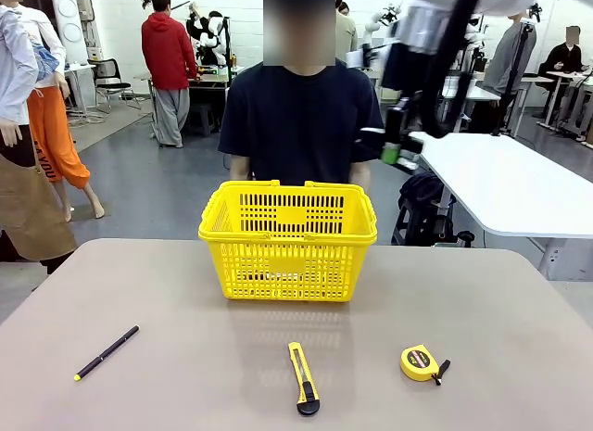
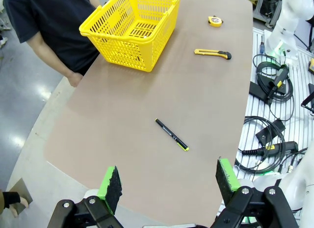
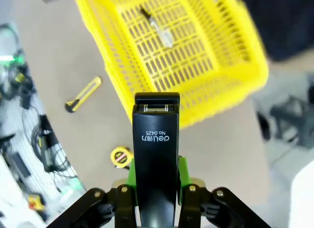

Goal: Place the items the person wants into the basket.
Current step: Pick up the item the person points to and place it in the Market Basket.

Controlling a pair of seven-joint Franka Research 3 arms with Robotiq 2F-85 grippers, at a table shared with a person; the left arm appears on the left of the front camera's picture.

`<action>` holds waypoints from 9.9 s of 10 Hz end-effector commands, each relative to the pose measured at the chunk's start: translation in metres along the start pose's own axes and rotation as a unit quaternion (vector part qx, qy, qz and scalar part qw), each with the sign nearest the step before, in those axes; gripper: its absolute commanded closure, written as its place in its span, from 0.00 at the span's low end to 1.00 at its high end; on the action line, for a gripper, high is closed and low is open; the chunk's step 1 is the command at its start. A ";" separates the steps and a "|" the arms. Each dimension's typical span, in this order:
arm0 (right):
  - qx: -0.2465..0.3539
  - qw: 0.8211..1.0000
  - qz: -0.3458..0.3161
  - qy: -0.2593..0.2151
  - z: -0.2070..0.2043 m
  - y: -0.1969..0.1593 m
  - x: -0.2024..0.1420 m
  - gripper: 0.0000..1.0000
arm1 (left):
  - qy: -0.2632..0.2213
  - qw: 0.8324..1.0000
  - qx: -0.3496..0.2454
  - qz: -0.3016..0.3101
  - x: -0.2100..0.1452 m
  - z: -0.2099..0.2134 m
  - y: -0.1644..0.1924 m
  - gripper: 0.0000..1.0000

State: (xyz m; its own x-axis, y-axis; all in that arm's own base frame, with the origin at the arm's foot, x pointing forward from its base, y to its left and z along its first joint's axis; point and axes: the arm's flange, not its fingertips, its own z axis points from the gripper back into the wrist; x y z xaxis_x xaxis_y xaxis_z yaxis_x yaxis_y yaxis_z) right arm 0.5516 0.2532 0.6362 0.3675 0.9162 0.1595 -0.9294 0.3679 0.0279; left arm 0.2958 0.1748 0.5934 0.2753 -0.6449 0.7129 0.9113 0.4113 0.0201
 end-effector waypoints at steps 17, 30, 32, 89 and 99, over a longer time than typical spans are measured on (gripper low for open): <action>0.057 0.977 0.158 0.128 -0.191 -0.028 0.108 0.64 | -0.012 1.000 -0.002 -0.009 -0.001 0.001 0.000 0.00; 0.053 0.978 0.151 0.131 -0.179 -0.023 0.104 0.00 | -0.012 1.000 -0.002 -0.009 -0.001 0.001 0.000 0.00; 0.039 0.987 0.122 0.100 -0.125 0.001 0.080 0.00 | -0.012 1.000 -0.002 -0.009 -0.001 0.001 0.000 0.00; 0.002 0.857 -0.271 -0.439 0.079 0.138 -0.594 0.00 | -0.012 1.000 -0.002 -0.009 -0.001 0.001 0.000 0.00; 0.063 0.888 -0.344 -0.298 0.054 0.108 -0.492 0.00 | -0.012 1.000 -0.002 -0.009 -0.001 0.001 0.000 0.00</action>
State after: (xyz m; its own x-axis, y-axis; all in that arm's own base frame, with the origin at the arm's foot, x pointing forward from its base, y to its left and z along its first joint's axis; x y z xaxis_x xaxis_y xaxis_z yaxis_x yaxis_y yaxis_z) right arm 0.2372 -0.2067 0.6176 0.6975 0.1886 0.6913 -0.5776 0.7189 0.3867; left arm 0.2956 0.1753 0.5933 0.2751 -0.6440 0.7138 0.9117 0.4105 0.0190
